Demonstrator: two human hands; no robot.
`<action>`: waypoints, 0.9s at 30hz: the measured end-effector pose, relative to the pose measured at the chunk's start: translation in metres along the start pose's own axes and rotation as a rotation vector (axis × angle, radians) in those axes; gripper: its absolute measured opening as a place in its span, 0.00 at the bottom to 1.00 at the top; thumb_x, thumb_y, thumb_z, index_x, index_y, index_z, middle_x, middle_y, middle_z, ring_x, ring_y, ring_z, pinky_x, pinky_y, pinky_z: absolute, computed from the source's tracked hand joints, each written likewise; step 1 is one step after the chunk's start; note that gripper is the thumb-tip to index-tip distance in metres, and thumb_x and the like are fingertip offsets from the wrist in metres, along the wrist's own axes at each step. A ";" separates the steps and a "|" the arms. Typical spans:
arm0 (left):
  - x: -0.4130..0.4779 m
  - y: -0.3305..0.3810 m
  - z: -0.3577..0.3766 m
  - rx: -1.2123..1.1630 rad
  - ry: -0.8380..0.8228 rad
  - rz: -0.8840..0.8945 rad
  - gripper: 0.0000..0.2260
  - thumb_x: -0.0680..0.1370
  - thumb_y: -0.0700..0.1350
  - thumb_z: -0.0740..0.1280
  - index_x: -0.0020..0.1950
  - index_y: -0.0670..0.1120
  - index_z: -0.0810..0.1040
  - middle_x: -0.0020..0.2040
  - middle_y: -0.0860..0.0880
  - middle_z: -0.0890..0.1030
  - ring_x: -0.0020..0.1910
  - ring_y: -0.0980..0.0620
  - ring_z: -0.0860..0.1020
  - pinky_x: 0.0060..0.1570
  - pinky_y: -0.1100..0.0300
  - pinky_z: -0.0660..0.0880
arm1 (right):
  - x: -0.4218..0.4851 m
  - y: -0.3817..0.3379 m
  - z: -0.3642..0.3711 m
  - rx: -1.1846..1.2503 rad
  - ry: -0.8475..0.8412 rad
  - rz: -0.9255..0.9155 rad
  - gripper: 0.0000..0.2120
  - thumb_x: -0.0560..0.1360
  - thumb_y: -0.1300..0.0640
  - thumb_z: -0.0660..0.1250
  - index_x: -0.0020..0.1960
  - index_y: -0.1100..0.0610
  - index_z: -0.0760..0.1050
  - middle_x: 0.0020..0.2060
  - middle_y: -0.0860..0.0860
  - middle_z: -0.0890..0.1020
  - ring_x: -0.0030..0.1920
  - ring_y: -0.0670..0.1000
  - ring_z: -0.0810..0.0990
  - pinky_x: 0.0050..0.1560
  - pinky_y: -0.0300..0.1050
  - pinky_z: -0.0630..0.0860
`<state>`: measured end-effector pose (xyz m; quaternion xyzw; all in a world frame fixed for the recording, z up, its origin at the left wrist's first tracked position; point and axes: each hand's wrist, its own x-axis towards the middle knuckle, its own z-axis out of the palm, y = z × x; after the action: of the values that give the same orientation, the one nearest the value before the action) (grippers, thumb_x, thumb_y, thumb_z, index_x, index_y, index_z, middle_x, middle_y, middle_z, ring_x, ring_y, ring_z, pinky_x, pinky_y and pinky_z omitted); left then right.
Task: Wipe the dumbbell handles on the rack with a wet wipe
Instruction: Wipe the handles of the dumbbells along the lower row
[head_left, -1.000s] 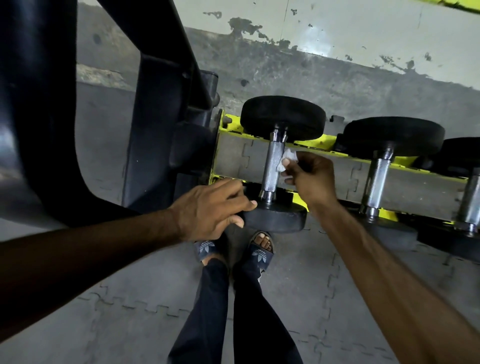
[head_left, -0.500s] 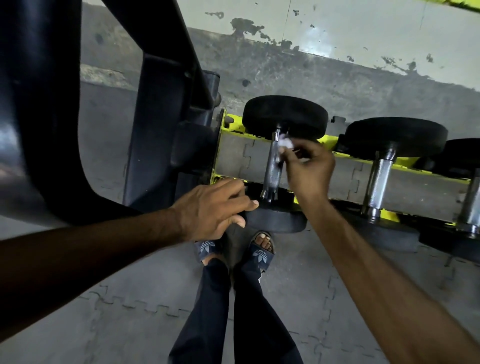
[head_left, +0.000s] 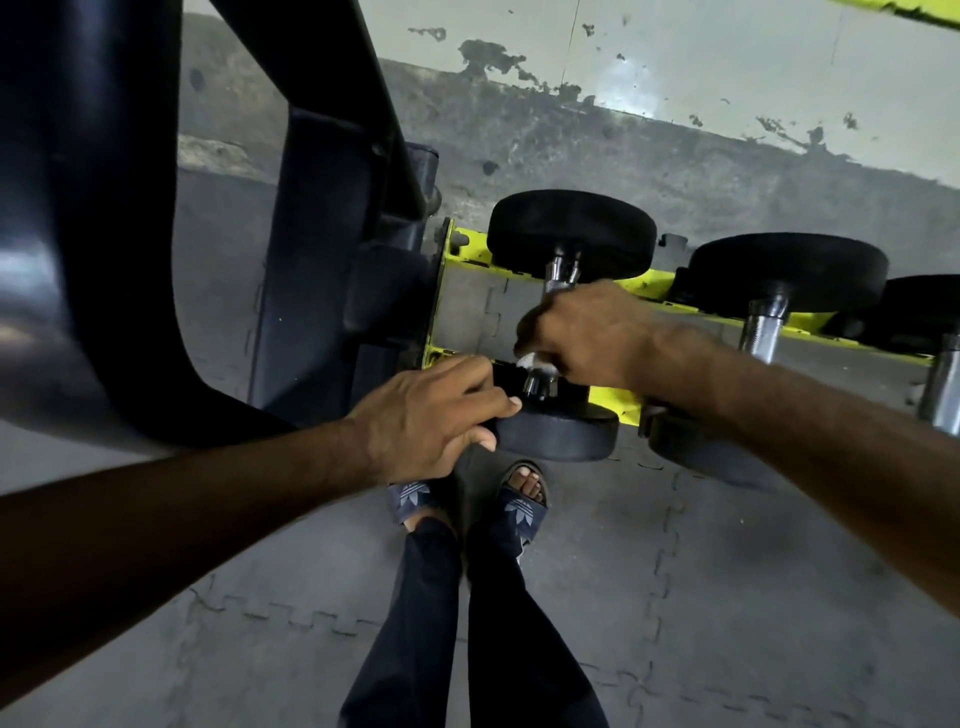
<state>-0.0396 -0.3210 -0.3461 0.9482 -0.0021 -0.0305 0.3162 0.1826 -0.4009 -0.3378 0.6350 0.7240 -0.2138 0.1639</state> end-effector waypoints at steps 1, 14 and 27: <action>0.000 0.000 0.000 -0.003 0.005 -0.002 0.12 0.78 0.49 0.66 0.60 0.46 0.76 0.49 0.48 0.71 0.47 0.50 0.73 0.32 0.54 0.76 | 0.002 0.004 -0.001 -0.026 0.055 0.023 0.11 0.76 0.53 0.63 0.56 0.48 0.80 0.51 0.48 0.81 0.54 0.54 0.79 0.42 0.46 0.73; -0.001 0.000 0.001 -0.009 0.012 -0.005 0.13 0.77 0.48 0.67 0.60 0.46 0.76 0.49 0.48 0.71 0.47 0.51 0.73 0.32 0.55 0.78 | -0.012 -0.002 0.018 0.362 0.332 0.150 0.11 0.69 0.66 0.68 0.49 0.59 0.85 0.48 0.57 0.83 0.50 0.61 0.79 0.48 0.53 0.79; -0.002 0.002 0.002 -0.036 0.039 -0.017 0.13 0.77 0.47 0.68 0.60 0.46 0.77 0.49 0.48 0.72 0.47 0.50 0.73 0.32 0.53 0.78 | 0.018 -0.039 -0.025 0.055 -0.186 0.100 0.07 0.77 0.58 0.66 0.55 0.54 0.78 0.48 0.52 0.82 0.50 0.57 0.81 0.44 0.47 0.73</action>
<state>-0.0414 -0.3237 -0.3463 0.9428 0.0127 -0.0145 0.3329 0.1419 -0.3764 -0.3222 0.6521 0.6669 -0.2832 0.2232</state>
